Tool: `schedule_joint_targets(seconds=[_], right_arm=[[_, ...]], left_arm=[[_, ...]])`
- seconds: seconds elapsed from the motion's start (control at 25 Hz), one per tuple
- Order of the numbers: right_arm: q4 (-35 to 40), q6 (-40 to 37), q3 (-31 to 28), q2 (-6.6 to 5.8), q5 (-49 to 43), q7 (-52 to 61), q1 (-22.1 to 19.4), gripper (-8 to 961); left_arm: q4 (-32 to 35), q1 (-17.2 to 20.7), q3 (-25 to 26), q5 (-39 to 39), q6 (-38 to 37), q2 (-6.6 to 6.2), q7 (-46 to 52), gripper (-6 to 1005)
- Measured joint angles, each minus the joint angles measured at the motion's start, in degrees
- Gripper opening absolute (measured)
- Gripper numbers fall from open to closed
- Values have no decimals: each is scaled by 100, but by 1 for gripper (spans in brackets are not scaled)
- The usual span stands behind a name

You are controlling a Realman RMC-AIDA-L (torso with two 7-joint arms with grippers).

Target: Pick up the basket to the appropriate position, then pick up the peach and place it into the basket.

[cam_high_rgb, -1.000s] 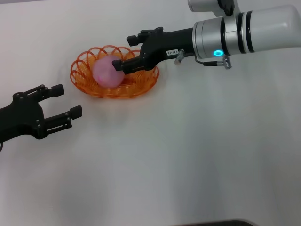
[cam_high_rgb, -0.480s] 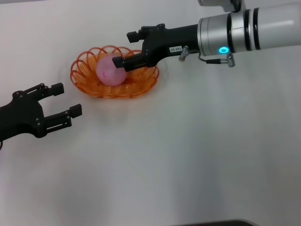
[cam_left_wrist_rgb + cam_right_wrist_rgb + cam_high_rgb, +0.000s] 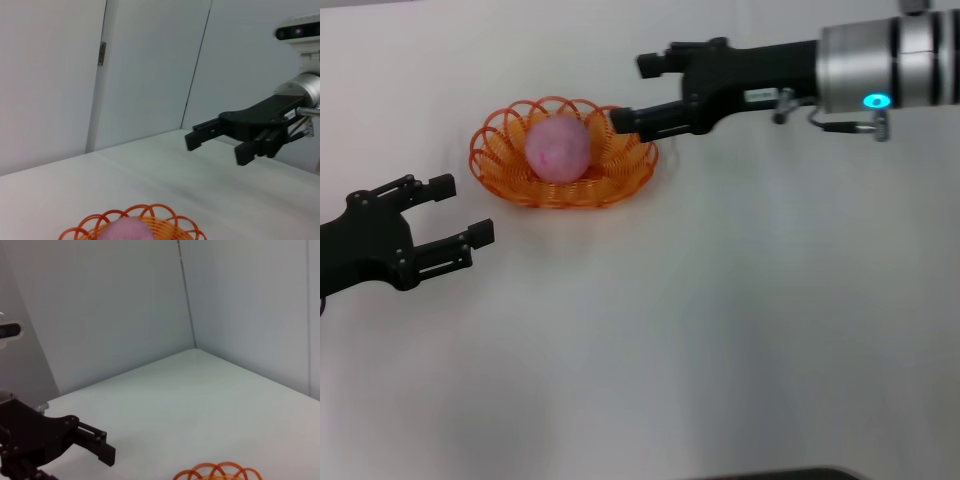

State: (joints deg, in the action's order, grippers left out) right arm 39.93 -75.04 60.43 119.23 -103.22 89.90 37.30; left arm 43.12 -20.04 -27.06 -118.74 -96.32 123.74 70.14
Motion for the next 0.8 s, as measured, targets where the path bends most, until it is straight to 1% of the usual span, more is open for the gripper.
schedule_joint_targets(seconds=[0.16, 0.24, 0.4, 0.64, 0.8], right_arm=[[489, -378, -40, -114, -53, 235, -437, 959], [665, -602, -159, -173, -76, 288, -662, 958], [896, -910, -431, -207, -82, 290, -993, 958], [922, -1081, -581, -229, -121, 254, -1134, 958], [922, -1084, -609, -205, -362, 252, -1142, 958]], left_arm=[[3, 0, 6, 17, 0, 1, 7, 797], [5, 0, 17, 35, 0, 1, 8, 797], [4, -6, 25, 46, 0, 0, 8, 796], [11, -53, 19, 40, 8, -9, 34, 796], [20, -79, -10, -33, 16, -25, 98, 797]])
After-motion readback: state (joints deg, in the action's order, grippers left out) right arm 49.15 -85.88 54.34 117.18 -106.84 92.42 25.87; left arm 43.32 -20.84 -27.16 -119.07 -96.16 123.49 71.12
